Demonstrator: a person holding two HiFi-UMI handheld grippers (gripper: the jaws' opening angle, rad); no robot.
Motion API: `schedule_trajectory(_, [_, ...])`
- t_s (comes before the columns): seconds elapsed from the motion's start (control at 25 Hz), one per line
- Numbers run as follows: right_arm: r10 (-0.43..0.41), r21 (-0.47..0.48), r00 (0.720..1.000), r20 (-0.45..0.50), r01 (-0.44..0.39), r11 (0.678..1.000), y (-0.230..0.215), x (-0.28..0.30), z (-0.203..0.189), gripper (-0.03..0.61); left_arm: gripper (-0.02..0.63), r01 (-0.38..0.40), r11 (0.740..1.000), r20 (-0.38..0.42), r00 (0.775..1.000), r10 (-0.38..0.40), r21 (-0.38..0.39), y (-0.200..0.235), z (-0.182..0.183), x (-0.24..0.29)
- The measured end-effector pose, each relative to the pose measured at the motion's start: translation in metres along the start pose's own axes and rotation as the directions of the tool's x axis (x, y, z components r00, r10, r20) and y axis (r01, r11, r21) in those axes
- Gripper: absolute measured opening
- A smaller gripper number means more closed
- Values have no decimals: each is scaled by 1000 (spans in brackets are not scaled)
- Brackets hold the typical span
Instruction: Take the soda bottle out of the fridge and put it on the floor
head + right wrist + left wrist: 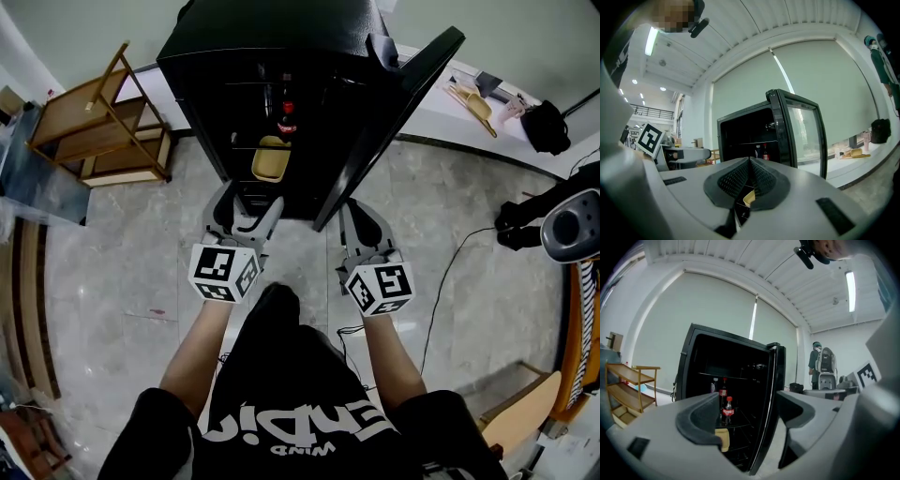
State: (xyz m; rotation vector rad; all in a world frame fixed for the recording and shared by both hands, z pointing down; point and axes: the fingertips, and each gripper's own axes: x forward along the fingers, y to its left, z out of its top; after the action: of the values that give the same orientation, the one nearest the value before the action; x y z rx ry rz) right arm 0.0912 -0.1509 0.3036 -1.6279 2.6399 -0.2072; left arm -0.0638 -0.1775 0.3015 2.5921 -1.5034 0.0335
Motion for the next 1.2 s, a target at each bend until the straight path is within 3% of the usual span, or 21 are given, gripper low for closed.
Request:
schedule_trajectory(0.04, [-2,2,1000,2,2,1000,-2,1,-1,25,388,-20,1000,9,1000,20,12,3,-1,4])
schedule_trajectory(0.12, [-7,12,1000,2,7,1000,-5,4,-2,25,420,-41,999,11,999,41,33,6,-4,11])
schedule_trajectory(0.44, [-10,29,1000,-16,11,1000,-9,13,-11,25,420,-19,1000,-35,999,18,-20,33,-38,56])
schedule_trajectory(0.68, [-11,34,1000,-20,12,999,-13,22,-18,23,420,-47,998,-77,996,51,44,58,-72,107])
schedule_trajectory(1.2, [3,48,1000,-30,-1,999,-13,48,-36,24,419,-72,996,-148,986,79,54,93,-128,215])
